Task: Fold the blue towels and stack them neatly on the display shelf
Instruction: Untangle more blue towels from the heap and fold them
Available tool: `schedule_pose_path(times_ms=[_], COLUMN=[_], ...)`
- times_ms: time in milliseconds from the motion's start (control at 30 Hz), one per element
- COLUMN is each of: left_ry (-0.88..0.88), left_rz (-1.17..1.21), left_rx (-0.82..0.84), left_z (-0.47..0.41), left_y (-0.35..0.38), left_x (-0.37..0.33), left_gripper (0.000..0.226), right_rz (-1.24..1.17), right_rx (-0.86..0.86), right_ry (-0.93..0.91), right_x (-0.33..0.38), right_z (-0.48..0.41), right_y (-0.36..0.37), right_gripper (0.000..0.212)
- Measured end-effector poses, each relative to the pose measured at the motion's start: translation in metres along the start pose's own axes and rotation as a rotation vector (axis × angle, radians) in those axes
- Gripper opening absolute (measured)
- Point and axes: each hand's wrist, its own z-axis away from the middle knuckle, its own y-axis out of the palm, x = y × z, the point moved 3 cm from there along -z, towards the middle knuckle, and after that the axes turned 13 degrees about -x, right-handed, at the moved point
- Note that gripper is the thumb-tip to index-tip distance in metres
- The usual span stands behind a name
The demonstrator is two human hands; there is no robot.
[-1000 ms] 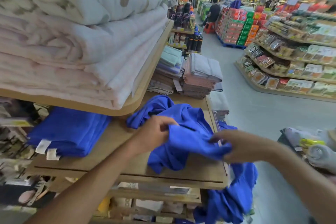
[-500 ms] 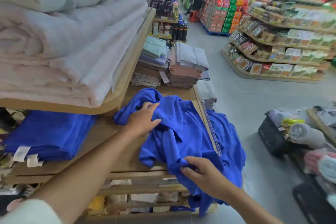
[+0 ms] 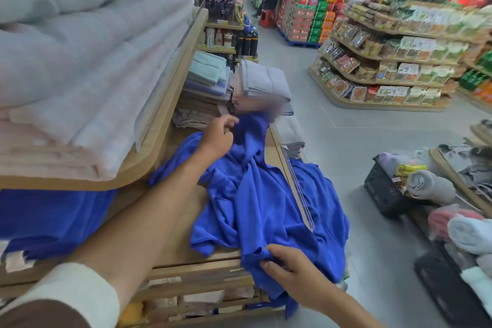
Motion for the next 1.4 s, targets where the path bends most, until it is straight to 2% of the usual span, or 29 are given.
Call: schedule_pose_path(times_ms=[100, 133, 200, 300, 367, 433, 500, 567, 600, 667, 700, 767, 800, 867, 967, 1033, 1067, 1133, 1167, 1233, 1300, 1367, 1400], left_ry=[-0.036, -0.037, -0.058, -0.148, -0.206, -0.211, -0.217, -0.273, -0.341, -0.548, -0.653, -0.836, -0.879, -0.896, -0.813, -0.638, -0.491, -0.068, 0.158, 0.470, 0.530, 0.424, 0.362], left_rz=[-0.203, -0.258, -0.353, -0.388, -0.381, -0.407, -0.411, -0.278, -0.128, 0.229, 0.345, 0.450, 0.467, 0.442, 0.204, -0.033, -0.208, -0.584, -0.658, -0.668, -0.694, -0.714, -0.715], left_rx=[0.145, 0.212, 0.309, 0.291, 0.276, 0.298, 0.271, 0.140, 0.037, -0.157, -0.229, -0.246, -0.206, -0.127, -0.047, 0.007, 0.058, 0.121, 0.125, 0.153, 0.260, 0.353, 0.385], left_z=[0.027, 0.037, 0.055, 0.061, 0.058, 0.054, 0.053, 0.044, 0.036, 0.015, 0.005, -0.005, -0.004, 0.008, 0.027, 0.034, 0.036, 0.043, 0.046, 0.055, 0.060, 0.065, 0.066], left_y=[0.015, 0.022, 0.039, 0.055, 0.053, 0.051, 0.052, 0.052, 0.048, 0.030, 0.016, -0.011, -0.020, -0.030, -0.034, -0.041, -0.044, -0.046, -0.043, -0.032, -0.020, -0.012, -0.009], left_x=[0.031, 0.038, 0.044, 0.047, 0.045, 0.044, 0.042, 0.035, 0.031, 0.029, 0.034, 0.053, 0.060, 0.067, 0.075, 0.081, 0.084, 0.082, 0.078, 0.063, 0.057, 0.058, 0.060], left_gripper=[0.012, 0.011, 0.026, 0.041, 0.040, 0.030, 0.022, 0.022, 0.024, 0.029, 0.033, 0.044, 0.047, 0.042, 0.018, 0.012, 0.014, 0.049, 0.061, 0.058, 0.044, 0.041, 0.041], right_rz=[-0.072, -0.110, -0.210, -0.426, -0.582, -0.744, -0.844, -0.898, -0.927, -0.988, -1.007, -1.107, -1.161, -1.179, -1.174, -0.940, -0.808, -0.671, -0.619, -0.541, -0.501, -0.491, -0.492], right_rx=[0.007, 0.023, 0.074, 0.105, 0.144, 0.179, 0.189, 0.200, 0.214, 0.259, 0.270, 0.225, 0.218, 0.176, 0.183, 0.096, 0.009, -0.113, -0.136, -0.155, -0.155, -0.141, -0.131], right_ry=[0.015, 0.025, 0.046, 0.194, 0.255, 0.230, 0.213, 0.199, 0.199, 0.175, 0.142, 0.033, -0.006, -0.029, 0.145, 0.365, 0.429, 0.475, 0.464, 0.449, 0.437, 0.442, 0.429], right_x=[0.007, 0.012, 0.026, 0.047, 0.061, 0.075, 0.084, 0.085, 0.086, 0.083, 0.083, 0.081, 0.081, 0.075, 0.063, 0.055, 0.046, 0.047, 0.049, 0.053, 0.060, 0.061, 0.060], right_z=[0.000, 0.000, -0.001, -0.002, -0.001, 0.001, 0.003, 0.009, 0.011, 0.019, 0.022, 0.026, 0.028, 0.029, 0.022, 0.012, 0.006, -0.004, -0.007, -0.011, -0.013, -0.013, -0.014], right_y=[0.000, 0.001, 0.001, -0.011, -0.025, -0.040, -0.054, -0.069, -0.075, -0.089, -0.095, -0.110, -0.119, -0.132, -0.133, -0.134, -0.136, -0.130, -0.124, -0.113, -0.104, -0.100, -0.099], right_gripper=[0.028, 0.029, 0.030, 0.036, 0.028, 0.014, 0.010, 0.013, 0.014, 0.011, 0.016, 0.037, 0.046, 0.050, 0.048, 0.052, 0.058, 0.064, 0.068, 0.083, 0.097, 0.113, 0.106])
